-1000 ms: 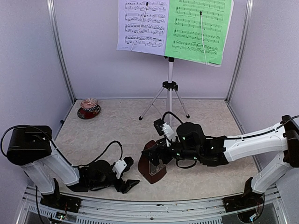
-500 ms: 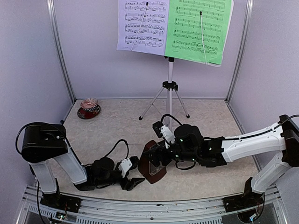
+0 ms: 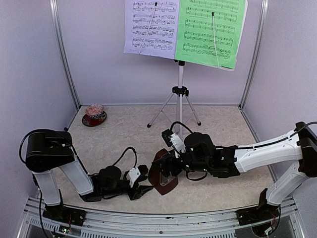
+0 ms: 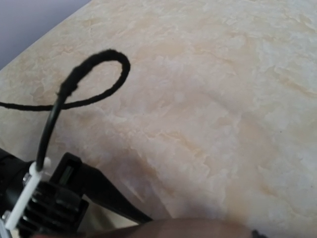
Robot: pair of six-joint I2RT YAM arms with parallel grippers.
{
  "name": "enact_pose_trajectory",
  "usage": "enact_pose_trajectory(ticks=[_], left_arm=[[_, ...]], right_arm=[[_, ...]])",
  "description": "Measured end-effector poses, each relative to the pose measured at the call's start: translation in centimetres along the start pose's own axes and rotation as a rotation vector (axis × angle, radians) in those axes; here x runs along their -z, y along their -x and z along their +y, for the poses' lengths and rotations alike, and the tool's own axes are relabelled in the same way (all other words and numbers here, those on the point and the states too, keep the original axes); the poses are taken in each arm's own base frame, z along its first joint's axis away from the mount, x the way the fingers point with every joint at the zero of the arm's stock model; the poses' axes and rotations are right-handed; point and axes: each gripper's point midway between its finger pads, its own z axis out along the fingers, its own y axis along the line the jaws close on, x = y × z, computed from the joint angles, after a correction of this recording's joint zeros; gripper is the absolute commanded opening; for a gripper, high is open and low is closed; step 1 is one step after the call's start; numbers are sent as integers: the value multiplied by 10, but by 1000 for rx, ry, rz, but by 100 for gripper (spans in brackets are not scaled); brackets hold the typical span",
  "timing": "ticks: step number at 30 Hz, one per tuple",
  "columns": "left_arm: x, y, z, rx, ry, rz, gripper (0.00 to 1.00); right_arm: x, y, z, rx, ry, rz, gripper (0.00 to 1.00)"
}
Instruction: Set up the instrument practice props
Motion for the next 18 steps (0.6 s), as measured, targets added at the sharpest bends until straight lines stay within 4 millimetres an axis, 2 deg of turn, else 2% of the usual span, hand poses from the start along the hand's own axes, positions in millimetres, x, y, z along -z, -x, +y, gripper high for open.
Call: enact_pose_trajectory(ticks=[4, 6, 8, 18], left_arm=[[0, 0, 0, 0, -2, 0, 52], [0, 0, -1, 0, -3, 0, 62], [0, 1, -1, -1, -5, -1, 66], [-7, 10, 0, 13, 0, -25, 57]], right_arm=[[0, 0, 0, 0, -1, 0, 77], [0, 0, 0, 0, -2, -1, 76], [0, 0, 0, 0, -3, -1, 75], [0, 3, -3, 9, -19, -15, 67]])
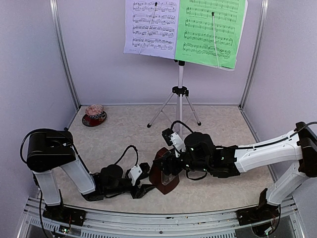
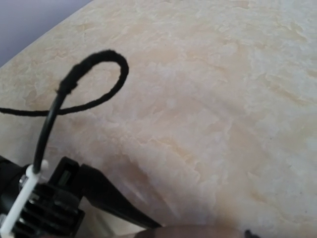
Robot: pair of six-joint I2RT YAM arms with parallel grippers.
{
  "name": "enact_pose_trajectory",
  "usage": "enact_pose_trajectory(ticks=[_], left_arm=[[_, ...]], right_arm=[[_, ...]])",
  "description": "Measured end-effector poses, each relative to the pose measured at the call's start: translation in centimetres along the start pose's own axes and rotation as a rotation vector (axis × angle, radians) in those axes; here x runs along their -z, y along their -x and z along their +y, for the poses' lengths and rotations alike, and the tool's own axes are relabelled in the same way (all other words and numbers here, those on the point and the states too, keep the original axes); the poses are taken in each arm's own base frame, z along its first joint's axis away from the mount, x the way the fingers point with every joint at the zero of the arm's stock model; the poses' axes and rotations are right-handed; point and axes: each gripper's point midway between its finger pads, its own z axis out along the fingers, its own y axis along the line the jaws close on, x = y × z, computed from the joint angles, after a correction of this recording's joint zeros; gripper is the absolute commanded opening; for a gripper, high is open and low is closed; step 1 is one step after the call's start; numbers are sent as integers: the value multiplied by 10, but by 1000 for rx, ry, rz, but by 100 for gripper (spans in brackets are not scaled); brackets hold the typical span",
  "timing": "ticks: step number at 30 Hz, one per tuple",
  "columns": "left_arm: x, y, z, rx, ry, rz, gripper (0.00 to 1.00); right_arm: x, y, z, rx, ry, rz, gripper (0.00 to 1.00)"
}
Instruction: Set up the instrument practice props
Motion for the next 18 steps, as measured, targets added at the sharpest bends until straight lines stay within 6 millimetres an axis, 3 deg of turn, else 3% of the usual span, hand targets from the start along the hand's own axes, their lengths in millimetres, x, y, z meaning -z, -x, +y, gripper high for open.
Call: enact_pose_trajectory(ticks=[10, 18], left_arm=[[-1, 0, 2, 12, 12, -4, 52], [-1, -1, 2, 7, 12, 2, 75]], right_arm=[[0, 3, -3, 16, -18, -14, 64], [1, 2, 2, -4, 9, -8, 95]])
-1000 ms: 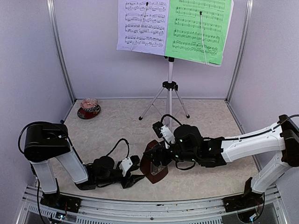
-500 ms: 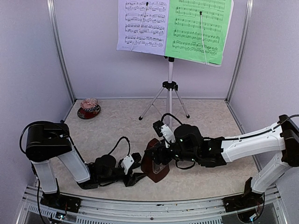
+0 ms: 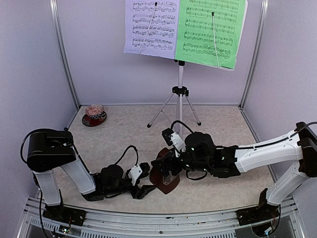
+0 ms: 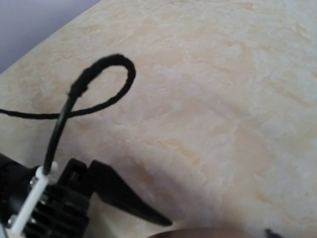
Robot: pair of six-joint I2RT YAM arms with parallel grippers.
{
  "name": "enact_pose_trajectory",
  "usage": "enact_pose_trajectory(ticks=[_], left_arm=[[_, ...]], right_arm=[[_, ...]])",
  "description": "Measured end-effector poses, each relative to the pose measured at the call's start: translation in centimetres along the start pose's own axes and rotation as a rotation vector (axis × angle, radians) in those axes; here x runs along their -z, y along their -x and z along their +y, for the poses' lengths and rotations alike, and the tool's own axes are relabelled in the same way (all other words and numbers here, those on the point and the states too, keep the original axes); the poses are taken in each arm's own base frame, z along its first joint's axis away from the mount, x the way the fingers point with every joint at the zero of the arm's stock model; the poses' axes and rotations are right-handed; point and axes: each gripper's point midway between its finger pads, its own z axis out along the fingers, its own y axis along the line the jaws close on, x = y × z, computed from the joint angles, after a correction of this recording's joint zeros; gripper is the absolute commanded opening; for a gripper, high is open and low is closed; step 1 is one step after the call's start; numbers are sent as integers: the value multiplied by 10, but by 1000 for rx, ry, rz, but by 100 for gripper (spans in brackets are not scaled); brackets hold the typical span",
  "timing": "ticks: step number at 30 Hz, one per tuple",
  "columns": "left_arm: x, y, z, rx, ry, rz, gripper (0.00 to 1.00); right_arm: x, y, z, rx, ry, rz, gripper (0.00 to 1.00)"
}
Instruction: Set up the instrument practice props
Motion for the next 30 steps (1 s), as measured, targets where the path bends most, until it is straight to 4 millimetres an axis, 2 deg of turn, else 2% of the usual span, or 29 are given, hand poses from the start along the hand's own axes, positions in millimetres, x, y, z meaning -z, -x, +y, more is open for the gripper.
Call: enact_pose_trajectory(ticks=[4, 8, 11, 13, 15, 17, 20, 22, 27, 30], left_arm=[[8, 2, 1, 2, 10, -1, 76], [21, 2, 0, 15, 22, 2, 72], [31, 2, 1, 48, 39, 1, 62], [40, 5, 3, 83, 52, -4, 54], [46, 9, 4, 110, 63, -11, 48], [47, 15, -1, 128, 55, -16, 41], [45, 19, -14, 147, 22, -7, 33], [45, 19, -21, 164, 5, 0, 29], [39, 11, -27, 197, -7, 26, 24], [31, 3, -26, 215, 0, 50, 24]], right_arm=[[13, 5, 3, 15, 24, -19, 98], [48, 31, 0, 17, 67, -104, 88], [76, 52, -25, -14, 47, -187, 73], [90, 52, -52, -47, 6, -218, 65], [93, 39, -78, -82, -47, -207, 57], [87, 13, -92, -98, -77, -151, 49], [74, -20, -99, -104, -89, -56, 38], [65, -33, -102, -101, -90, -13, 34], [41, -68, -108, -97, -82, 90, 30], [30, -80, -106, -102, -54, 118, 28]])
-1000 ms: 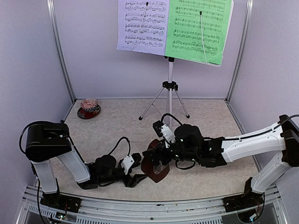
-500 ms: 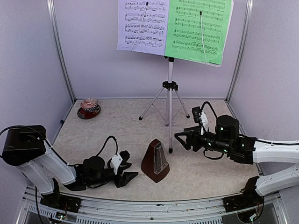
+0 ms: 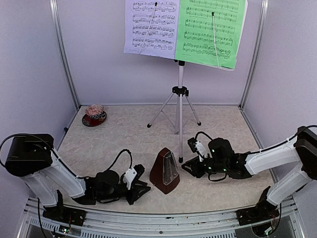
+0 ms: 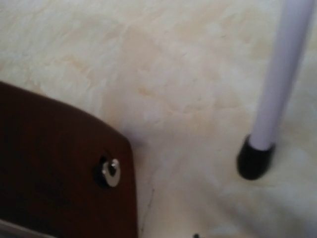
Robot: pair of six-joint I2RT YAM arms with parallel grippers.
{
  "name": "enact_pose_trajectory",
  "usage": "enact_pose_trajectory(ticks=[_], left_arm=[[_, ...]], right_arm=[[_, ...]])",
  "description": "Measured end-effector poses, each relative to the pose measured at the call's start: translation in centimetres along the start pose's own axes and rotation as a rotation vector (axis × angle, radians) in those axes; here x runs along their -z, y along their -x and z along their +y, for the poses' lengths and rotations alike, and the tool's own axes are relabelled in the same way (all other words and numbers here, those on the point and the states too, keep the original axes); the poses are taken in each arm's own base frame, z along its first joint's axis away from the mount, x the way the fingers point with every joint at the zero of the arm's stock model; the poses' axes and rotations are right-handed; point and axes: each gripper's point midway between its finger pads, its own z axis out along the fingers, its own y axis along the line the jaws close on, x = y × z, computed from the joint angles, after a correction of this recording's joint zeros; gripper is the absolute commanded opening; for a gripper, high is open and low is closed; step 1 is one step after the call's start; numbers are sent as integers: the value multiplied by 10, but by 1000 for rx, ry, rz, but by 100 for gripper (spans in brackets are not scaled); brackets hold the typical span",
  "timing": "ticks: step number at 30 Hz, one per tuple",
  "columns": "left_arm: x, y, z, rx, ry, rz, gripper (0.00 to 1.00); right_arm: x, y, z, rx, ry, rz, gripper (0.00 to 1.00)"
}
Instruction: Set up the instrument practice props
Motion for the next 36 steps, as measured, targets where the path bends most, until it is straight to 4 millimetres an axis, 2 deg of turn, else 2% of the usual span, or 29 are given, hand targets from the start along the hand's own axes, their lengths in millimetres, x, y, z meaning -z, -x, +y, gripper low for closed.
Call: enact_pose_trajectory(ticks=[5, 8, 12, 18, 20, 22, 26, 28, 30, 33, 36], left_arm=[[-5, -1, 15, 60, 34, -2, 30], [-4, 7, 31, 111, 71, -27, 37], [8, 29, 49, 176, 116, -100, 41], [33, 56, 53, 238, 135, -188, 82], [49, 63, 59, 268, 164, -228, 93], [65, 69, 66, 314, 200, -271, 98], [98, 90, 75, 391, 262, -373, 99], [113, 101, 70, 401, 261, -423, 99], [118, 105, 64, 396, 260, -433, 99], [113, 108, 59, 366, 276, -399, 99], [93, 109, 53, 311, 308, -329, 99]], right_arm=[[-16, -9, 12, -24, 86, 8, 28], [-24, -19, 21, -38, 122, 22, 28], [-32, -30, 39, -47, 173, 36, 28], [-44, -49, 69, -34, 245, 83, 29], [-49, -51, 79, -26, 269, 93, 29], [-55, -51, 88, -16, 294, 96, 30], [-70, -38, 105, 3, 338, 81, 31], [-76, -30, 113, 17, 358, 64, 33], [-77, -22, 119, 28, 377, 40, 36], [-74, -20, 122, 36, 393, 16, 42], [-67, -28, 117, 36, 387, 17, 52]])
